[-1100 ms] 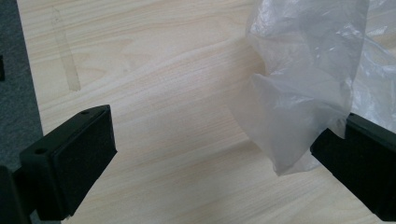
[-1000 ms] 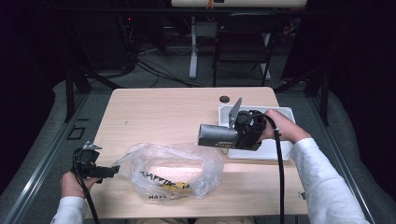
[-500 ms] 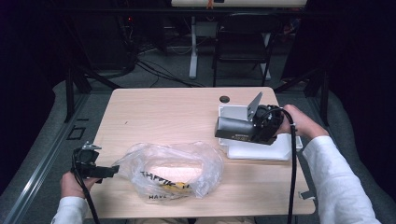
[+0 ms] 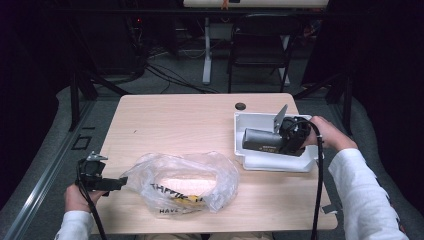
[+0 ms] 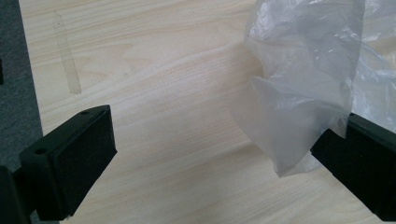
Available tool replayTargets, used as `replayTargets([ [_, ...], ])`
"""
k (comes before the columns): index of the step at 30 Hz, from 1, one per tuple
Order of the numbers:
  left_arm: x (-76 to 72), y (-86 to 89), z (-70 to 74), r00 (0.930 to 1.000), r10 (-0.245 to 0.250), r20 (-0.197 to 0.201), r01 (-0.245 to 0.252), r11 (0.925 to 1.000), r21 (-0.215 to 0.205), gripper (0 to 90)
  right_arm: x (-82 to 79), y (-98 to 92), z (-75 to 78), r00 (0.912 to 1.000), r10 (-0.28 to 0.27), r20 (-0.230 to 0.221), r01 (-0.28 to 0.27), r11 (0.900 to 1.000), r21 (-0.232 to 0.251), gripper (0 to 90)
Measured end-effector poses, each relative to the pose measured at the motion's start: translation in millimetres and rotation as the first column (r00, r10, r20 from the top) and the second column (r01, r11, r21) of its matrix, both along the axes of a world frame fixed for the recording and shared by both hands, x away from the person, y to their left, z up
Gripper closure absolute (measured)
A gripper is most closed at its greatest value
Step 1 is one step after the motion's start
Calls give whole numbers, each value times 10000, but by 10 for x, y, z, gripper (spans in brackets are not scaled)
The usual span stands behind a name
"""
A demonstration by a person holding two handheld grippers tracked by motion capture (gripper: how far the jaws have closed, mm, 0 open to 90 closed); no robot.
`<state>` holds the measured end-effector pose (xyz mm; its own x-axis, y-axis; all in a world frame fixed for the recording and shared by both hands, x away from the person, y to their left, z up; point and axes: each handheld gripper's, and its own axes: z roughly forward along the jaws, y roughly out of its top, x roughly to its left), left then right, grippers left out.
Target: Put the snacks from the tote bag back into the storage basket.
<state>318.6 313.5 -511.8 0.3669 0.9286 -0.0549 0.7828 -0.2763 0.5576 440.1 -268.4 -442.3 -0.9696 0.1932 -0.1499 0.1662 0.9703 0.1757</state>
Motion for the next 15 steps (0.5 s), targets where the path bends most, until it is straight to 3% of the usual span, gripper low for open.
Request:
replayTargets([
  [3,0,6,-2,10000,21,33,-21,10000,6,0,42,-30,-90,9999,-159,-33,160,9998,119,421],
  [8,2,9,-6,10000,44,0,-44,10000,-3,0,90,-45,-185,9999,-147,19,147,9998,-131,420],
  [9,2,-2,-6,10000,34,-1,-34,10000,13,0,102,-40,-234,10000,-5,76,7,9993,-367,420],
  [15,1,0,-5,10000,21,6,-21,10000,31,0,116,-53,-378,9999,22,-160,-28,9992,-407,420],
])
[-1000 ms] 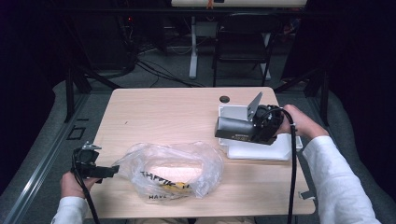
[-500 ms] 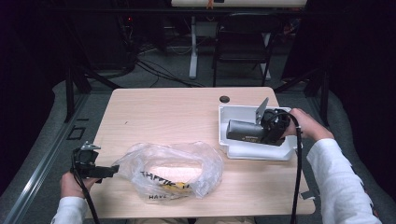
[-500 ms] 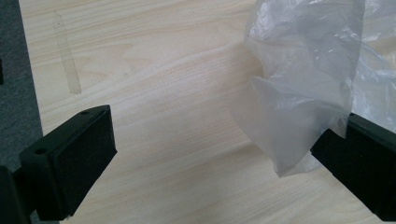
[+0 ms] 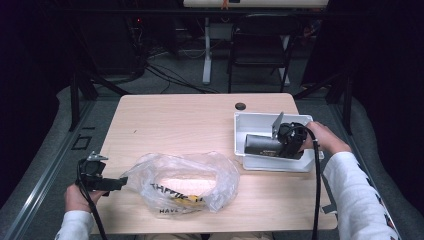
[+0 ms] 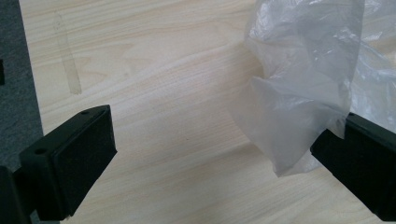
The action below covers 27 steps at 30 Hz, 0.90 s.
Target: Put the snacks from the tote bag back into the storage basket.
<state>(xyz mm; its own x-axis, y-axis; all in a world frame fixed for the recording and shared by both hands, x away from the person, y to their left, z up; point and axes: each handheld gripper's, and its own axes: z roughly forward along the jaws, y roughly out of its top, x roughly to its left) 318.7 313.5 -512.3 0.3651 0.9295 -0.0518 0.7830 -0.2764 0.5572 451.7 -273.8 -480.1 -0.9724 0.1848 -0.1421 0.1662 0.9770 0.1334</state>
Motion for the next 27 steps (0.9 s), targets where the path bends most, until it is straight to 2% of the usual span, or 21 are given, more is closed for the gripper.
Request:
replayTargets([
  [4,7,2,-8,10000,-17,-69,17,10000,-12,0,2,-3,-106,9997,46,-239,-49,9999,-128,420],
  [10,7,-6,-9,10000,-16,-71,16,10000,29,0,3,4,-211,9994,131,-335,-137,9997,-184,420],
  [13,8,-7,-16,10000,-13,-78,13,10000,17,0,7,11,-229,9989,251,-406,-272,9984,-500,420],
  [15,10,-8,-16,10000,-47,-73,47,10000,29,0,-6,9,-266,9991,174,-384,-185,9994,-291,420],
  [17,11,-15,-17,10000,-44,-73,44,10000,35,0,-1,21,-267,9987,290,-407,-310,9984,-478,420],
  [18,10,-18,-17,10000,-21,-79,21,10000,24,0,-1,23,-285,9986,298,-433,-313,9990,-334,420],
  [25,12,-12,-22,9999,-51,-117,51,10000,29,0,0,50,-356,9974,433,-573,-468,9971,-607,419],
  [27,14,-15,-25,9999,-48,-120,49,10000,62,0,-2,44,-379,9973,362,-638,-392,9981,-469,418],
])
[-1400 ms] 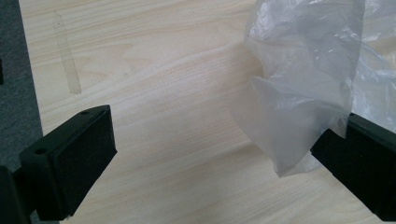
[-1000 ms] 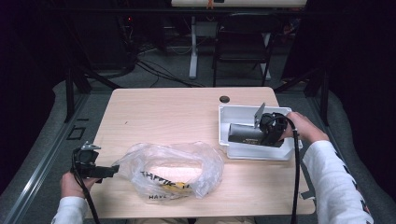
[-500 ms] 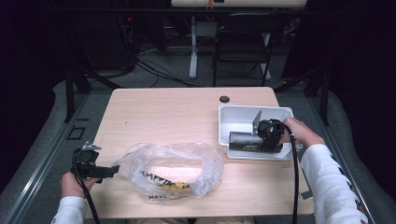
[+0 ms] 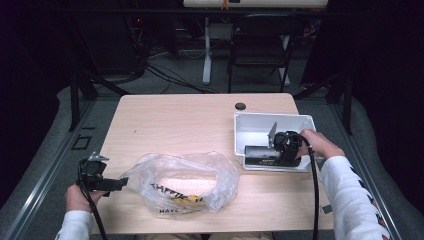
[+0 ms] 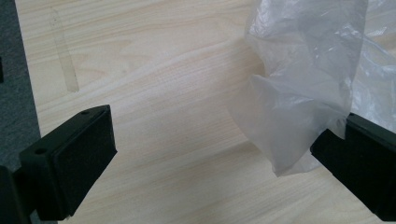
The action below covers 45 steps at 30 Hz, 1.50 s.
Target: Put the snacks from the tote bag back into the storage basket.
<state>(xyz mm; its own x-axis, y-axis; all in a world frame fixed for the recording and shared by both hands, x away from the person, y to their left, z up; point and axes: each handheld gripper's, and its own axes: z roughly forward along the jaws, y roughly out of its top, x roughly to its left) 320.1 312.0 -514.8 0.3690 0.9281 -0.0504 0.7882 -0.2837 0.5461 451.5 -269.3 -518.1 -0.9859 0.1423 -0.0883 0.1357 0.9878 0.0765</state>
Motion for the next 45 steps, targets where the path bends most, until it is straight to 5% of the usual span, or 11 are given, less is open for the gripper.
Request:
replayTargets([
  [5,1,-9,-2,10000,-16,-22,16,10000,-5,0,15,-10,-28,9999,-150,-85,148,9995,-262,402],
  [13,-5,-12,6,10000,-32,-24,32,10000,20,0,14,-76,13,9964,-846,35,847,9959,-311,251],
  [18,-5,-13,6,10000,-6,8,6,10000,41,0,-17,-149,152,9876,-1570,0,1569,9870,356,176],
  [26,-5,-23,5,10000,-34,92,34,10000,47,0,-150,-137,373,9614,-2737,-277,2746,9495,1516,125],
  [34,-5,-21,6,10000,-40,48,39,10000,47,0,-329,-78,495,9486,-3163,-136,3121,9272,2073,115],
  [37,-2,-20,4,10000,-58,27,58,10000,40,0,-426,-25,514,9195,-3927,190,3788,8977,2252,123],
  [45,-4,-24,3,10000,-66,64,65,10000,15,0,-688,123,517,8796,-4755,136,4466,8354,3204,126],
])
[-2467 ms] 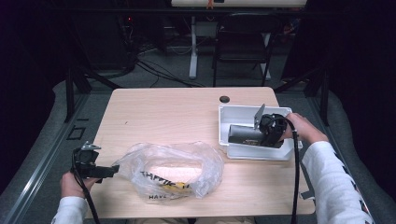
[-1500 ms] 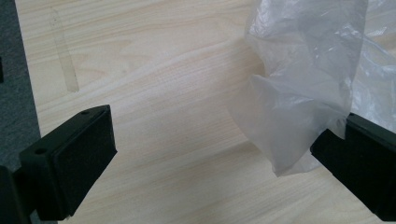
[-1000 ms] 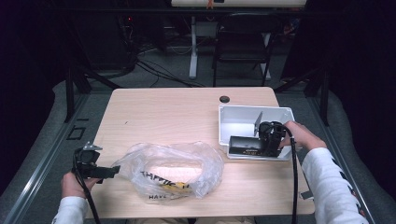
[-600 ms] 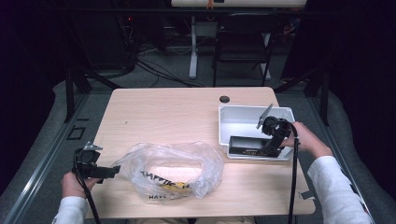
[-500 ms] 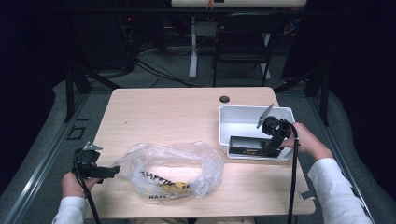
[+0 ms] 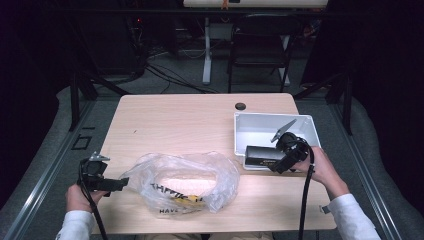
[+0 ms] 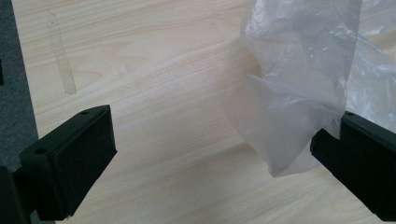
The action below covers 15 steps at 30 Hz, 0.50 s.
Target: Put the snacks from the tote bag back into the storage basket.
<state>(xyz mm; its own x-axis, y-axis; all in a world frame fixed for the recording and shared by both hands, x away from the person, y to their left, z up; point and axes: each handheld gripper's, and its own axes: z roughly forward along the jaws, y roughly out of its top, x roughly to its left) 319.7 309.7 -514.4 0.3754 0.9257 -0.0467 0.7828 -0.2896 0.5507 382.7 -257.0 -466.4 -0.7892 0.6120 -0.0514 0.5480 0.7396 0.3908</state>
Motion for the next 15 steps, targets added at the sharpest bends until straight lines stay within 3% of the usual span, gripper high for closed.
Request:
replayTargets([
  [4,-3,-4,6,10000,-76,-23,76,10000,24,0,-163,94,-52,9996,-136,230,138,9999,-101,132],
  [10,-5,-1,4,10000,-18,9,18,10000,10,0,-386,147,-157,9962,-810,331,801,9964,293,133],
  [14,-3,-6,12,9999,-112,-31,112,9999,36,0,-479,151,-206,9930,-1110,416,1076,9913,752,134],
  [15,-2,-10,12,9999,-101,-11,101,9999,30,0,-543,153,-257,9906,-1258,544,1190,9864,1132,138],
])
